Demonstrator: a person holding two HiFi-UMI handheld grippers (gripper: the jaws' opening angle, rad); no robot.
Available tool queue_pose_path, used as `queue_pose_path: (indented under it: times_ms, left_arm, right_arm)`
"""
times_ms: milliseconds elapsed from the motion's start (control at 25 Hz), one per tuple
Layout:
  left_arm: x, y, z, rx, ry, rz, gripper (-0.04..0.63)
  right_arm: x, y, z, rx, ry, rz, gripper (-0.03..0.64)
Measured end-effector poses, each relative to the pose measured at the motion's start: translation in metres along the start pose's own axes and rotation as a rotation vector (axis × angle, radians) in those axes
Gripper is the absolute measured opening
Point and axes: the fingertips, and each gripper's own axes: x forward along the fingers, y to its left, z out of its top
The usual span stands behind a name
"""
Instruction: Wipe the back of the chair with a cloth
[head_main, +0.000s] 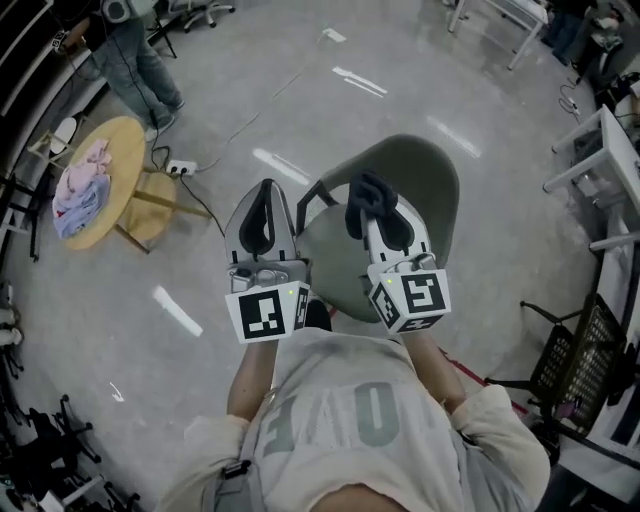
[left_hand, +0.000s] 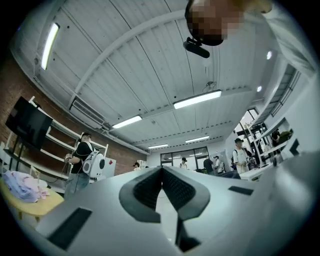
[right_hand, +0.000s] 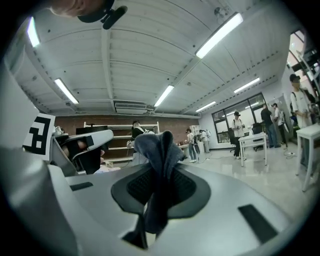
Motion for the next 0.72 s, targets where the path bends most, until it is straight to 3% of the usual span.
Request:
queue_pose_path:
  times_ms: [160, 400, 720]
  left_arm:
    - [0.075, 0.026, -0.004, 0.012, -0.02, -0.098, 0.014]
    - [0.157, 0.068, -0.041, -0.05, 0.027, -0.197, 0.014]
    - [0.184, 0.052, -0.079, -0.129, 0.084, -0.247, 0.014]
  right_arm:
    - [0.072, -0.005, 0.034, -0.05, -0.061, -0.064, 0.06]
    - [0.167, -0.002, 0.038, -0.088, -0.043, -0.134, 0.06]
    - [0.182, -0.025, 0.022, -0.101, 0.022, -0.174, 0.06]
